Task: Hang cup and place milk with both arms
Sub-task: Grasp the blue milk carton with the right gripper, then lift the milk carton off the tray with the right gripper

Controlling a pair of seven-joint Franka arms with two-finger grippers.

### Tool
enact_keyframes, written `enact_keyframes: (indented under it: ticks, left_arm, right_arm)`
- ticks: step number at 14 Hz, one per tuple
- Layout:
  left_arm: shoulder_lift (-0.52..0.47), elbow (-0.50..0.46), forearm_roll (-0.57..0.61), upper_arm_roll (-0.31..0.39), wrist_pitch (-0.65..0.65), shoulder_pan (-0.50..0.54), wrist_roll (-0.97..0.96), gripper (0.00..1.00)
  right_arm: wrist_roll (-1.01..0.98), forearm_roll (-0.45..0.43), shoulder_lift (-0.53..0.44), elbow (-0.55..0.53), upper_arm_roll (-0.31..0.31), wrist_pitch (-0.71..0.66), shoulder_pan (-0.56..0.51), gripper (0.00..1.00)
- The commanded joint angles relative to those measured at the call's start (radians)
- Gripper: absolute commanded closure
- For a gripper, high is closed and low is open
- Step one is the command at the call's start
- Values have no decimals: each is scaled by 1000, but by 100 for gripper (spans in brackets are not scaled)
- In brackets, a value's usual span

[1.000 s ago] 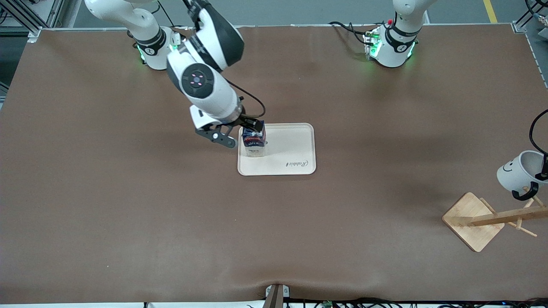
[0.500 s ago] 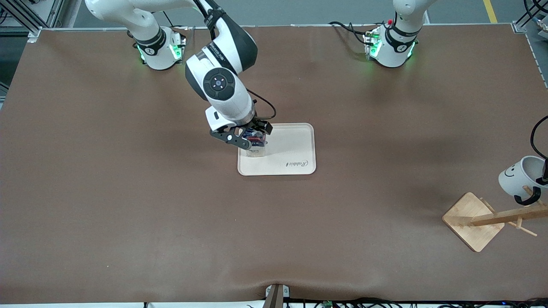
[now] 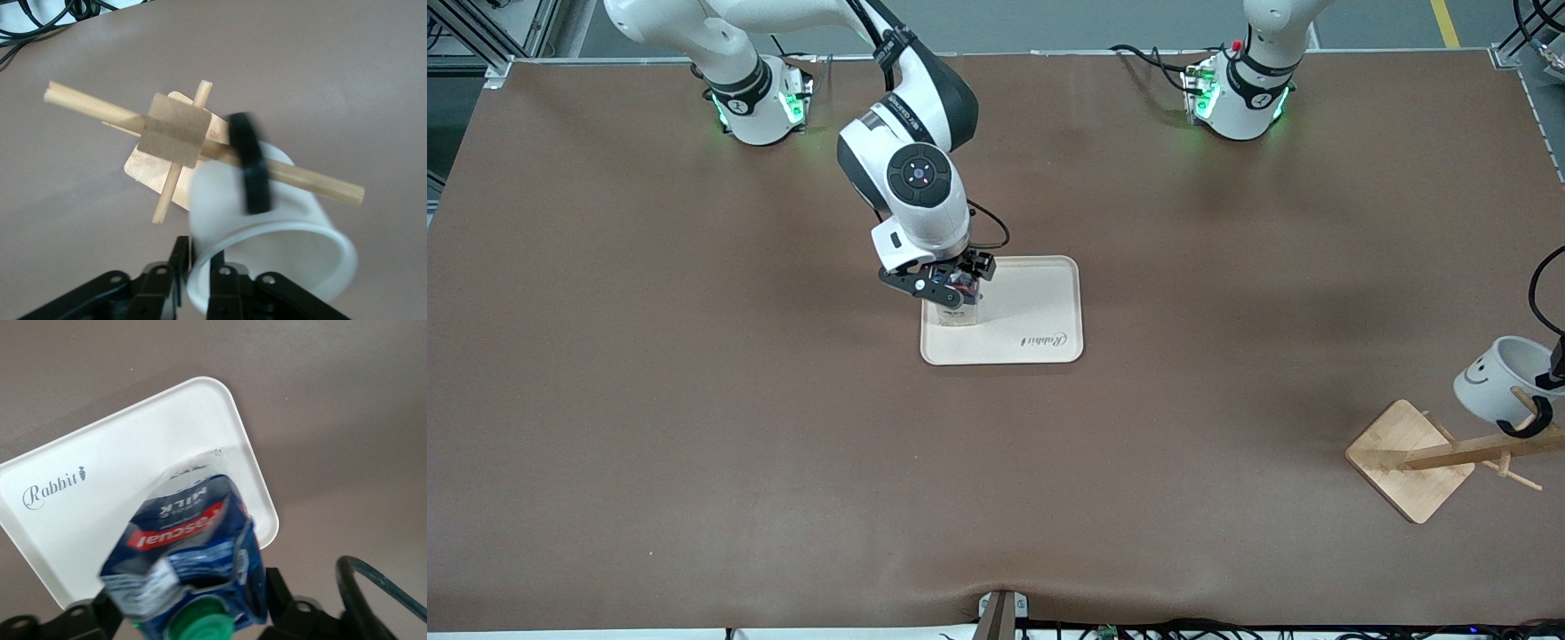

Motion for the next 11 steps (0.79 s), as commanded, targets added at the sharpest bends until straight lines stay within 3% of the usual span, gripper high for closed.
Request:
enact_keyframes:
  ticks: [1,4,7,11]
  left_arm:
    - [-7,14,-23,-7,-11,-1,8,0]
    - [-28,14,-37,-8,-17,-1,-15,0]
    - [-63,13,-33,-7,-35,-4,-87,0]
    - [-94,11,-24,-8,-66,-16,-202,0]
  right_arm:
    - [24,-4,0,21,-11,-42,6,100]
    - [8,2,-9,92,-14,-130,-32,100]
    - [-16,6,-9,239,-11,-350,-129,100]
    - [-338,-7,-92,242,-16,-587,-322,100]
